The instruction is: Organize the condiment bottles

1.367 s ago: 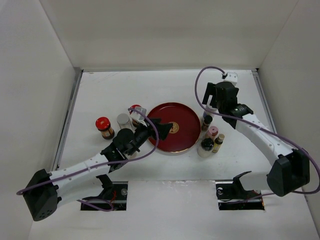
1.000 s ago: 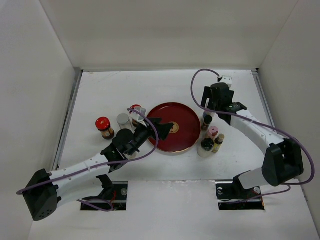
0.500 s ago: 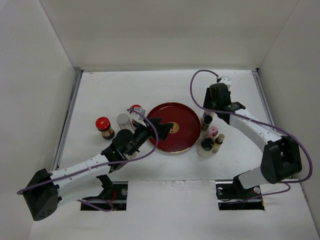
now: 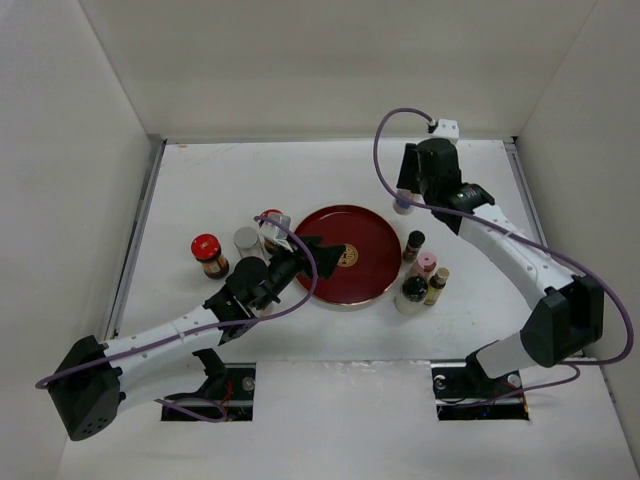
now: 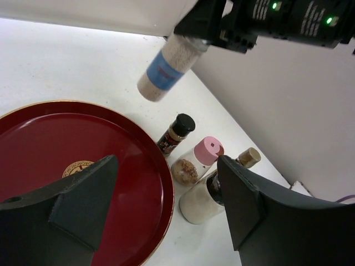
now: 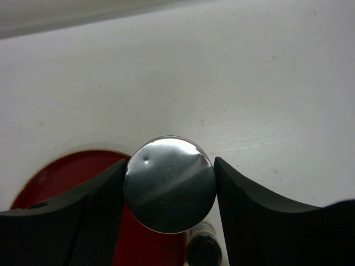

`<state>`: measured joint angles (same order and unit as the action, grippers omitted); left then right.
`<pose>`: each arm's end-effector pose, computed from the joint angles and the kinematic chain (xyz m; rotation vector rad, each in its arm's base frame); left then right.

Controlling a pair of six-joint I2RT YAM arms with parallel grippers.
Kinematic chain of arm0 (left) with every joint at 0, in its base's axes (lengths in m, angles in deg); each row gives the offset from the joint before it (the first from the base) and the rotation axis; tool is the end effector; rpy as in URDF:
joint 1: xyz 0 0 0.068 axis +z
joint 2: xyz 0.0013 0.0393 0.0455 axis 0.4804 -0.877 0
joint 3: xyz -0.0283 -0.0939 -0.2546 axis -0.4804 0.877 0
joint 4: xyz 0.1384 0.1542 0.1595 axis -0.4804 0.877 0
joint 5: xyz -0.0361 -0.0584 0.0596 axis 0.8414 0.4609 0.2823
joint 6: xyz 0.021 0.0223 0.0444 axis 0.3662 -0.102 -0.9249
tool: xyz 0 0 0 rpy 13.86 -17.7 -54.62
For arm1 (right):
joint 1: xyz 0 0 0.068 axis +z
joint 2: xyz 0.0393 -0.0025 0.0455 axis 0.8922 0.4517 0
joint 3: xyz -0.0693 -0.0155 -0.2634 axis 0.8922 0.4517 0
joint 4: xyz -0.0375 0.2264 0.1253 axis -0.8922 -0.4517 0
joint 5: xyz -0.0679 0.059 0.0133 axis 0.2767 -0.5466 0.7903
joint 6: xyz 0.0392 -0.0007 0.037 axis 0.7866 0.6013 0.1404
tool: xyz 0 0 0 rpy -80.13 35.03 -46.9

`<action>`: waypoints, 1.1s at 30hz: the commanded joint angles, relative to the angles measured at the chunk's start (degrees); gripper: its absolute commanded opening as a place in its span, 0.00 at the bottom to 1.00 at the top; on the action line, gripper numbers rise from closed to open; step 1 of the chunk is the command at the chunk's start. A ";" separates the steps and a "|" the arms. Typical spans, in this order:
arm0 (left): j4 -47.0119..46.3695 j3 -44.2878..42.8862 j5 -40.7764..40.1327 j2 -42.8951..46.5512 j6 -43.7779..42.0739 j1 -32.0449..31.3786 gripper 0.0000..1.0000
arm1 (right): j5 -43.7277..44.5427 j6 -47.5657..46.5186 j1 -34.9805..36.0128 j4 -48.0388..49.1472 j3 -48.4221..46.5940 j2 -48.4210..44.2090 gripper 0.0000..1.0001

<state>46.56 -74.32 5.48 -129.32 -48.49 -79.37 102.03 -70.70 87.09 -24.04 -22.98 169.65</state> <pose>0.1435 -0.1654 0.2695 0.1293 1.5673 -1.0046 0.3123 0.1220 0.3408 0.1574 2.0106 0.0038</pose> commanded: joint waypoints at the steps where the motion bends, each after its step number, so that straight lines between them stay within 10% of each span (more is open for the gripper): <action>1: -3.58 0.78 -0.19 -0.08 0.59 0.42 0.72 | -1.37 -0.47 3.25 7.11 -5.77 3.12 0.48; 19: -2.79 1.04 -1.95 -0.34 0.59 1.92 0.71 | -2.52 0.33 11.08 11.86 -12.11 19.66 0.50; 25: -2.52 1.31 -2.92 -0.17 0.68 3.32 0.71 | -1.72 0.23 12.05 14.77 -8.34 17.64 0.78; 33: 9.76 -4.48 -9.85 0.36 1.03 7.63 0.71 | -2.60 0.50 12.75 17.58 -1.84 4.47 0.89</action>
<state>51.30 -74.38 0.06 -129.71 -48.36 -73.20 98.97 -70.61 99.07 -12.15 -26.28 182.41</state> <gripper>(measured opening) 0.713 0.892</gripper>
